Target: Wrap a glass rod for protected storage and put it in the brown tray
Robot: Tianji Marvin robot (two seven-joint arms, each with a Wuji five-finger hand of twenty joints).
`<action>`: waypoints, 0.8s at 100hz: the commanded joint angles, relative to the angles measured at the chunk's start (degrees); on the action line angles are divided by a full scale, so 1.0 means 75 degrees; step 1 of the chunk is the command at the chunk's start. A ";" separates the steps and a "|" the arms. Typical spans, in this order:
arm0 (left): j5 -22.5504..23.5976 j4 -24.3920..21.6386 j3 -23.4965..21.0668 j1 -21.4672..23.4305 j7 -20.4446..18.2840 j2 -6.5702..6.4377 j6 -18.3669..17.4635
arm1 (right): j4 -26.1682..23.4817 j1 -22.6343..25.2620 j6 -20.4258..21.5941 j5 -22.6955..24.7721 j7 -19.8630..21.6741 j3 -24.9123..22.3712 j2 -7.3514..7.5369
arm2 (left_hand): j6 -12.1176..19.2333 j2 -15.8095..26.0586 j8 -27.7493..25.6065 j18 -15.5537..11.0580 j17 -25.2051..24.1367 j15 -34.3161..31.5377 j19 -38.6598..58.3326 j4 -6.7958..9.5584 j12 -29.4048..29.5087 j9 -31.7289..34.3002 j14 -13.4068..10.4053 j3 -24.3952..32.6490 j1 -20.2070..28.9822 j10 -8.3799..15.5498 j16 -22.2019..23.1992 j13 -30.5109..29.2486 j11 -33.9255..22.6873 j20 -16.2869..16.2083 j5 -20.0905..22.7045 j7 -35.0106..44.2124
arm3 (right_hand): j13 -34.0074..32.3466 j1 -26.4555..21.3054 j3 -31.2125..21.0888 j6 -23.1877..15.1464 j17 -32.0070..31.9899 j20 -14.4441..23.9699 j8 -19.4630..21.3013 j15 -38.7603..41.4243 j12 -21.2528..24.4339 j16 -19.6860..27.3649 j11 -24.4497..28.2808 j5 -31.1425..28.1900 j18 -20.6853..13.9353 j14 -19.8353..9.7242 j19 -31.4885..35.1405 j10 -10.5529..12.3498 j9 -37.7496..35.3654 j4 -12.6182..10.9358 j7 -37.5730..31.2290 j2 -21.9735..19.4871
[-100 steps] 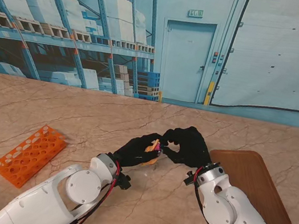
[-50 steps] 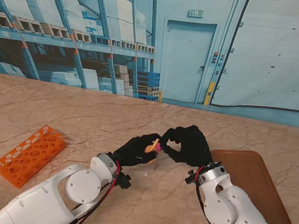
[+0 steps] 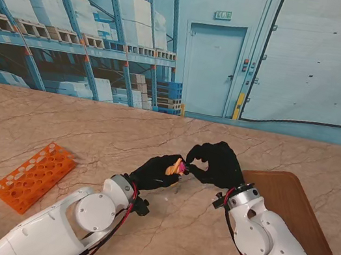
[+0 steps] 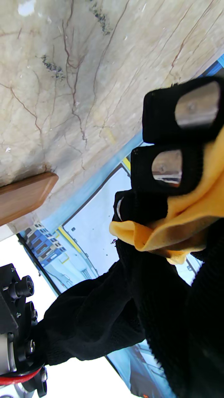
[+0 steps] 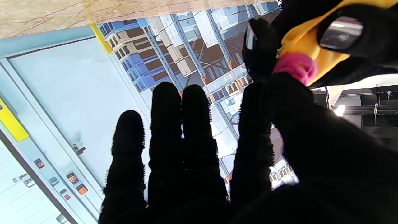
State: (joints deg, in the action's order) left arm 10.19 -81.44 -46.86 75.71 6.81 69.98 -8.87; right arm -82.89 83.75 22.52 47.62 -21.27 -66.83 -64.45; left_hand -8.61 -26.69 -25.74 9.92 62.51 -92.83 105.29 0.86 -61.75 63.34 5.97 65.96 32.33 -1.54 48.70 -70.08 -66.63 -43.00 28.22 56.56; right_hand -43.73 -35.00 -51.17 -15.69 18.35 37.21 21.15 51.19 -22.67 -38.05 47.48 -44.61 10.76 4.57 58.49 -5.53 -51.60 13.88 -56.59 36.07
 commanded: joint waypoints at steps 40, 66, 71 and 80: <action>0.0155 0.0096 0.0081 -0.0041 -0.0034 0.0002 -0.0093 | -0.0149 -0.0005 0.0131 0.0083 0.0008 -0.0177 0.0010 | 0.0465 0.0268 0.0150 0.0207 -0.0063 0.0414 0.1922 -0.0827 0.0388 -0.0429 0.0726 -0.1485 0.0652 -0.0024 0.0183 0.0101 0.0282 0.1561 0.0264 0.0363 | 0.0220 -0.0410 -0.0206 -0.0150 -0.0072 -0.0066 0.0247 0.0105 -0.0027 -0.0049 0.0182 -0.0237 0.0009 -0.0242 0.0123 0.0127 -0.0078 0.0061 -0.0465 -0.0635; 0.0183 0.0003 0.0069 -0.0005 -0.0011 0.0008 0.0189 | -0.0142 -0.0005 0.0146 -0.0044 0.0085 -0.0135 -0.0005 | 0.0169 0.0128 -0.0560 -0.0512 0.0177 -0.1327 0.1958 -0.0469 -0.0248 0.1194 -0.0020 -0.1162 0.0895 0.0587 -0.0083 -0.0367 -0.1605 -0.1729 0.0487 0.2106 | 0.0259 -0.0442 -0.0185 -0.0110 -0.0070 -0.0065 0.0262 0.0088 -0.0084 -0.0043 0.0234 -0.0097 0.0003 -0.0229 0.0125 0.0051 0.0080 0.0004 -0.0470 -0.0677; 0.0212 0.0021 0.0079 -0.0022 -0.0028 -0.0003 0.0151 | -0.0140 -0.0008 0.0182 -0.0146 0.0149 -0.0122 -0.0014 | 0.0135 0.0068 -0.0608 -0.0411 0.0170 -0.1402 0.1958 -0.0417 -0.0237 0.1372 -0.0009 -0.1000 0.0829 0.0578 -0.0120 -0.0364 -0.1779 -0.1834 0.0527 0.2225 | 0.0282 -0.0469 -0.0201 -0.0116 -0.0073 -0.0068 0.0238 0.0070 -0.0079 -0.0036 0.0217 -0.0059 -0.0024 -0.0246 0.0119 0.0037 0.0118 -0.0014 -0.0449 -0.0672; 0.0316 0.0056 0.0110 -0.0058 -0.0059 -0.0025 0.0062 | -0.0113 -0.0033 0.0268 -0.0216 0.0219 -0.0086 -0.0016 | 0.0109 0.0048 -0.0616 -0.0337 0.0166 -0.1466 0.1958 -0.0391 -0.0219 0.1574 -0.0036 -0.0923 0.0801 0.0679 -0.0142 -0.0367 -0.1931 -0.1911 0.0533 0.2299 | 0.0322 -0.0460 -0.0229 -0.0162 -0.0079 -0.0076 0.0174 0.0014 -0.0064 -0.0016 0.0169 0.0030 -0.0076 -0.0292 0.0094 0.0067 0.0191 -0.0035 -0.0400 -0.0632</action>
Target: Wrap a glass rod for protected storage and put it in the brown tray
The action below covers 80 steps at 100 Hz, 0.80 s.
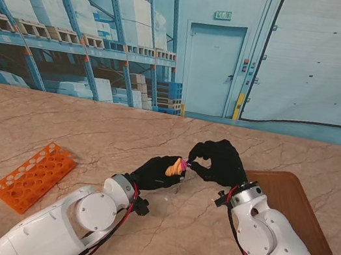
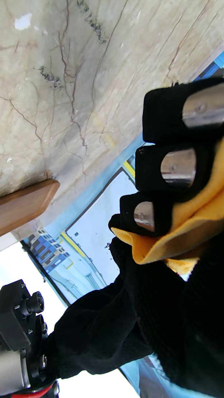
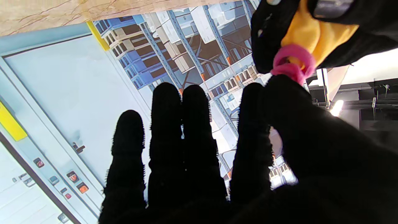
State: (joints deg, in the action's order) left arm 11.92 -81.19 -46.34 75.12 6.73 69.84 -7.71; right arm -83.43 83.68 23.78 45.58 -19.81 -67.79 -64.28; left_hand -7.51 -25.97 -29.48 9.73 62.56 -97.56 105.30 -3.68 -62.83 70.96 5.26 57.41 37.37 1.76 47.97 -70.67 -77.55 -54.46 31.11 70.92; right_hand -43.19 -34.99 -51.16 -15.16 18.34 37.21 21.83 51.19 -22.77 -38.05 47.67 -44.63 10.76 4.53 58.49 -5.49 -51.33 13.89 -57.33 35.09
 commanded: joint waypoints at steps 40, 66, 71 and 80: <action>0.0099 -0.0050 0.0036 0.0020 -0.0231 -0.0063 -0.0005 | 0.0056 -0.0171 0.0238 0.0021 0.0338 0.0315 0.0009 | -0.0151 -0.0045 -0.0045 -0.0227 0.0158 -0.1012 0.1957 0.0244 -0.0008 0.0752 -0.0039 0.0227 0.0198 0.0272 -0.0071 -0.0287 -0.0633 -0.0609 0.0120 0.0436 | 0.0418 0.0456 -0.0827 -0.0194 -0.0124 -0.0035 -0.0020 -0.0162 -0.0230 -0.0031 0.0051 0.0494 -0.0085 -0.0311 -0.0092 0.0043 0.0594 -0.0143 -0.0234 0.0575; 0.0150 -0.0003 0.0031 0.0049 0.0048 0.0011 -0.0022 | -0.0053 -0.0036 -0.0006 0.0076 0.0177 0.0271 -0.0014 | -0.0062 0.0290 0.0014 -0.0273 0.0148 -0.0790 0.1957 0.0177 -0.0058 0.0228 0.0071 -0.0368 0.0426 0.0161 -0.0182 -0.0282 -0.0423 -0.0179 -0.0196 0.0185 | 0.0622 0.0922 -0.0386 -0.0069 -0.0187 0.0045 0.0058 -0.0152 -0.0262 -0.0079 -0.0015 0.1086 -0.0091 -0.0248 -0.0167 -0.0080 0.1021 -0.0388 0.0114 0.0417; 0.0152 0.0006 0.0023 0.0057 0.0099 0.0024 -0.0036 | -0.0156 0.0072 -0.0087 -0.0040 0.0133 0.0197 -0.0046 | -0.0006 0.0408 0.0016 -0.0191 0.0122 -0.0541 0.1957 0.0141 -0.0114 0.0003 0.0184 -0.0611 0.0518 0.0140 -0.0198 -0.0277 -0.0287 0.0206 -0.0327 0.0072 | 0.0652 0.0982 -0.0351 -0.0012 -0.0194 0.0069 0.0124 -0.0145 -0.0261 -0.0085 -0.0026 0.1184 -0.0107 -0.0244 -0.0176 -0.0095 0.1106 -0.0444 0.0276 0.0356; 0.0178 0.0059 0.0022 0.0054 0.0233 0.0058 -0.0136 | -0.0363 0.0299 -0.0222 -0.0250 0.0027 0.0044 -0.0107 | 0.0091 0.0554 0.0087 -0.0007 0.0055 0.0025 0.1957 0.0061 -0.0161 -0.0272 0.0311 -0.0941 0.0614 0.0135 -0.0188 -0.0284 -0.0080 0.1154 -0.0454 -0.0065 | 0.0682 0.1066 -0.0343 0.0046 -0.0219 0.0085 0.0144 -0.0149 -0.0251 -0.0086 -0.0054 0.1286 -0.0115 -0.0232 -0.0188 -0.0112 0.1211 -0.0492 0.0445 0.0283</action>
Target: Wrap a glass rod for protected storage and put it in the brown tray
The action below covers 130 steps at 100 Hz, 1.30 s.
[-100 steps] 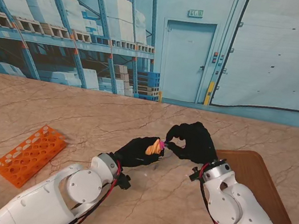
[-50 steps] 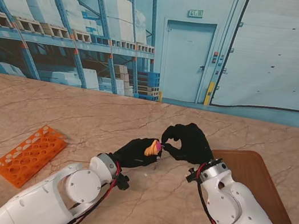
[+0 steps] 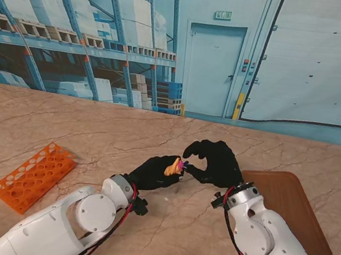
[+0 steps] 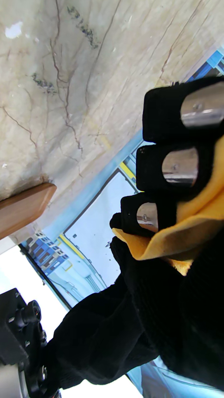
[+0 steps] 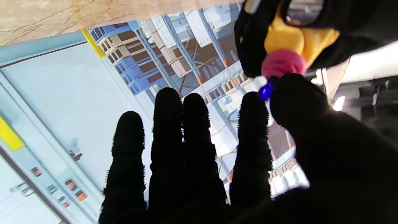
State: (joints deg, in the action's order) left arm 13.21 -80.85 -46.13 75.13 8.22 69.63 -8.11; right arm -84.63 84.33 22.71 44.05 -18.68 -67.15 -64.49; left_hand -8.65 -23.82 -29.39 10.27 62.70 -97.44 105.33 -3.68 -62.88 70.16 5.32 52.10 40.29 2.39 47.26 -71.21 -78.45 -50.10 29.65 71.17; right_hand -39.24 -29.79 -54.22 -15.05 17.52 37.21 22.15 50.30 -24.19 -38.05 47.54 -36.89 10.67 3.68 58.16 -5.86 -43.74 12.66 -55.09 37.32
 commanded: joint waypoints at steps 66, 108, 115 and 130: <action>-0.0055 -0.0262 -0.0362 0.0259 0.0209 0.0075 -0.0198 | -0.0733 0.1187 -0.1095 -0.0754 -0.1006 -0.0466 -0.0372 | 0.0580 0.2599 -0.0259 0.1950 -0.4065 0.4817 -0.2464 -0.0324 0.1794 -0.2186 0.1966 -0.7225 0.4484 -0.0631 -0.0418 0.3177 0.3278 0.1259 -0.1166 -0.0735 | 0.0031 0.0455 0.0224 0.0111 -0.0137 0.0169 0.0316 0.0091 -0.0026 -0.0129 -0.0009 -0.0047 -0.0016 0.0061 -0.0081 -0.0210 0.0127 -0.0447 0.0166 -0.0189; 0.0000 -0.0358 -0.0479 0.0260 0.0517 0.0139 -0.0275 | -0.1331 0.1446 -0.2336 -0.1751 0.1398 -0.0496 -0.0087 | 0.0229 0.2556 -0.0347 0.0903 -0.6903 0.7041 -0.4620 -0.0286 0.3098 -0.1854 0.0834 -0.6861 0.4490 -0.0882 -0.1238 0.5201 0.3059 0.1657 -0.1321 -0.0695 | 0.0330 0.0792 0.0953 0.1326 -0.0382 0.0054 0.1222 -0.1790 0.0233 0.0630 -0.1087 0.0844 0.0117 0.0406 -0.0964 -0.0599 0.1195 -0.1184 0.2199 -0.0467; 0.0008 -0.0344 -0.0469 0.0250 0.0567 0.0153 -0.0310 | -0.1211 0.1244 -0.2493 -0.1907 0.1566 -0.0286 -0.0079 | 0.0259 0.2577 -0.0318 0.0846 -0.7025 0.6992 -0.4771 -0.0283 0.2846 -0.1757 0.0823 -0.6873 0.4491 -0.0782 -0.1247 0.5164 0.2498 0.1742 -0.1364 -0.0654 | 0.0388 0.0780 0.1050 0.1378 -0.0363 0.0023 0.1205 -0.2111 0.0288 0.0783 -0.1157 0.1144 0.0083 0.0407 -0.1122 -0.0593 0.1360 -0.1194 0.2383 -0.0477; -0.0057 -0.0346 -0.0444 0.0247 0.0704 0.0209 -0.0330 | -0.0773 0.0684 -0.2740 -0.2383 0.1633 0.0310 -0.0157 | 0.0287 0.2620 -0.0263 0.0744 -0.7284 0.7139 -0.5041 -0.0282 0.2903 -0.1839 0.0734 -0.6897 0.4491 -0.0714 -0.1354 0.5244 0.2598 0.1881 -0.1446 -0.0617 | 0.1376 0.0791 0.1360 0.1206 -0.0542 -0.0099 0.1070 -0.3613 0.0575 0.1658 -0.1502 0.2057 -0.0148 0.0041 -0.1639 -0.0448 0.2253 -0.1155 0.2634 -0.0458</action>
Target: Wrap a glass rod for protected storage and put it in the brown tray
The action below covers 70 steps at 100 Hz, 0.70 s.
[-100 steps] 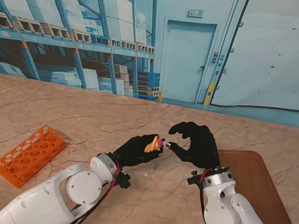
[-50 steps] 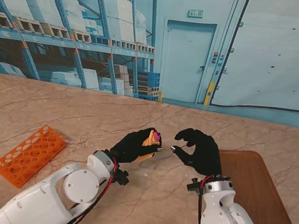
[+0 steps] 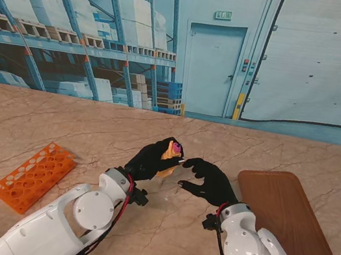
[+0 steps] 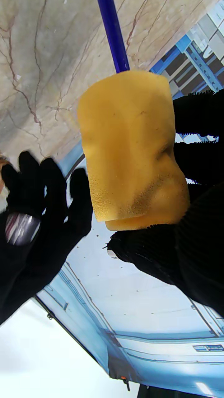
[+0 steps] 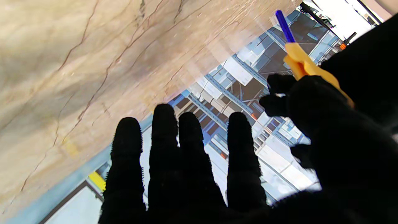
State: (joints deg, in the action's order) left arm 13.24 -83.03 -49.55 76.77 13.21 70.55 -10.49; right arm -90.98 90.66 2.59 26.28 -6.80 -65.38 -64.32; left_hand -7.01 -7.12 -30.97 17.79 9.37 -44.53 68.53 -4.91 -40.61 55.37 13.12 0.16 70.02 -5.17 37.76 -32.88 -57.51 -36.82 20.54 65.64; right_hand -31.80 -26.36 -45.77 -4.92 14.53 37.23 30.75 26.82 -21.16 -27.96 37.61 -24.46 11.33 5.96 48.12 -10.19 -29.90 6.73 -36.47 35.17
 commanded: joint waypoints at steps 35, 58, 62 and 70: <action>-0.0266 -0.0090 0.0037 0.0003 0.0197 0.0175 0.0030 | 0.0402 -0.0792 -0.0254 -0.1628 0.0433 0.0718 -0.0368 | 0.0205 0.0492 0.0123 -0.0548 -0.0963 0.0575 -0.0848 -0.0135 0.0621 -0.0106 -0.0557 -0.0132 0.0527 0.0240 -0.0358 0.0535 0.0988 0.0540 -0.0314 0.0062 | 0.0821 0.0237 0.1157 -0.0345 -0.0268 -0.0367 -0.0308 -0.0990 0.0376 0.0846 -0.0381 0.1192 -0.0510 -0.0456 -0.1090 0.0287 0.1101 -0.0400 -0.0029 -0.0022; -0.0373 -0.0128 0.0045 0.0007 0.0237 0.0208 0.0104 | 0.0389 -0.0849 -0.0239 -0.2402 0.0694 0.0755 -0.0410 | 0.0247 0.0542 0.0211 -0.0715 -0.1313 0.0765 -0.1222 -0.0156 0.0817 -0.0126 -0.0699 -0.0220 0.0526 0.0228 -0.0444 0.0777 0.1239 0.0739 -0.0354 0.0040 | 0.0913 -0.0002 0.1448 -0.0658 -0.0338 -0.0447 -0.0375 -0.1153 0.0450 0.0973 -0.0519 0.1384 -0.0540 -0.0540 -0.1415 0.0415 0.1248 -0.0401 -0.0180 0.0235; -0.0394 -0.0135 0.0047 0.0007 0.0238 0.0212 0.0116 | 0.0379 -0.0847 -0.0228 -0.2473 0.0774 0.0745 -0.0399 | 0.0243 0.0543 0.0229 -0.0739 -0.1350 0.0801 -0.1285 -0.0154 0.0828 -0.0133 -0.0711 -0.0218 0.0527 0.0230 -0.0462 0.0805 0.1244 0.0774 -0.0352 0.0027 | 0.0967 -0.0062 0.1461 -0.0697 -0.0383 -0.0460 -0.0387 -0.1195 0.0462 0.0994 -0.0549 0.1430 -0.0535 -0.0549 -0.1471 0.0424 0.1298 -0.0403 -0.0184 0.0270; -0.0411 -0.0139 0.0050 0.0000 0.0240 0.0217 0.0124 | 0.0369 -0.0849 -0.0153 -0.2571 0.0985 0.0727 -0.0354 | 0.0235 0.0551 0.0247 -0.0748 -0.1386 0.0829 -0.1346 -0.0160 0.0845 -0.0133 -0.0738 -0.0231 0.0525 0.0239 -0.0480 0.0811 0.1256 0.0812 -0.0355 0.0012 | 0.1050 -0.0187 0.1518 -0.0848 -0.0427 -0.0513 -0.0434 -0.1338 0.0522 0.1073 -0.0678 0.1615 -0.0546 -0.0574 -0.1673 0.0491 0.1435 -0.0388 -0.0179 0.0318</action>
State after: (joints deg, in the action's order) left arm 10.31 -83.46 -49.43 76.60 15.18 71.45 -9.72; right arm -87.11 84.12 0.52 7.02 -0.59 -60.51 -66.80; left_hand -7.02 -5.91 -29.96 14.22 0.03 -42.56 59.23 -4.91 -34.67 55.23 12.19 -0.51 70.02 -5.16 35.66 -28.44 -49.14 -31.35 19.93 65.63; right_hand -25.70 -26.56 -36.18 -1.07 12.15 34.60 28.52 18.09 -18.30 -21.03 33.49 -10.62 9.73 3.73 37.33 -8.61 -21.04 6.52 -35.14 35.29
